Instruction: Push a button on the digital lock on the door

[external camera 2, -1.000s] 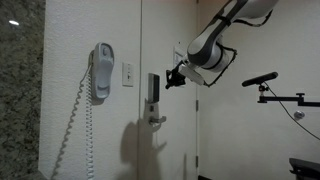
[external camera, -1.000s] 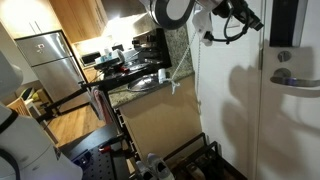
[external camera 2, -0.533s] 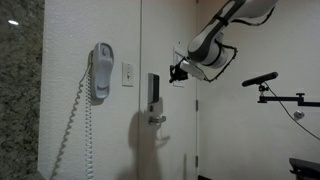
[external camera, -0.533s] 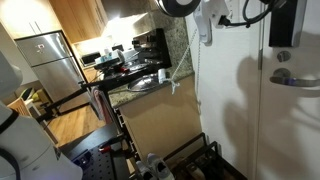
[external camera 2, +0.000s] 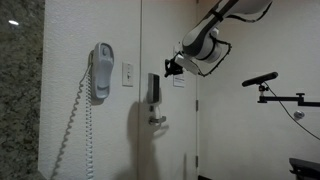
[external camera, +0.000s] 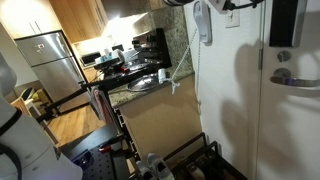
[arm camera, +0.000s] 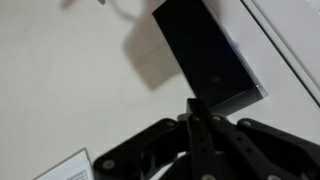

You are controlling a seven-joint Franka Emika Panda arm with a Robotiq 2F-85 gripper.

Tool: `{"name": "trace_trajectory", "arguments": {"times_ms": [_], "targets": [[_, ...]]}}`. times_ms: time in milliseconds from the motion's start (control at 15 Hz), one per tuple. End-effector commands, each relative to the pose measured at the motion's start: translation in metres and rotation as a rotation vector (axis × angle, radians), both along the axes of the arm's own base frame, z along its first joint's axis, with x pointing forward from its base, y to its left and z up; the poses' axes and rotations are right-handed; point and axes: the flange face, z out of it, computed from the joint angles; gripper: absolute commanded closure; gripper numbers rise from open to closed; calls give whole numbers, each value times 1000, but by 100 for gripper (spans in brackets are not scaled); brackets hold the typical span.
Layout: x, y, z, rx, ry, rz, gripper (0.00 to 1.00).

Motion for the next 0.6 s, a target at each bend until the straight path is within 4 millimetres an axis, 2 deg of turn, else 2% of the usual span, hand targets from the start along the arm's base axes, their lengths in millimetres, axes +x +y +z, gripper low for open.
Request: {"name": "trace_trajectory", "arguments": {"times_ms": [0,533], "targets": [[19,6,6,11,39,12,100],[43,20,1,5,117,39,100]]}}
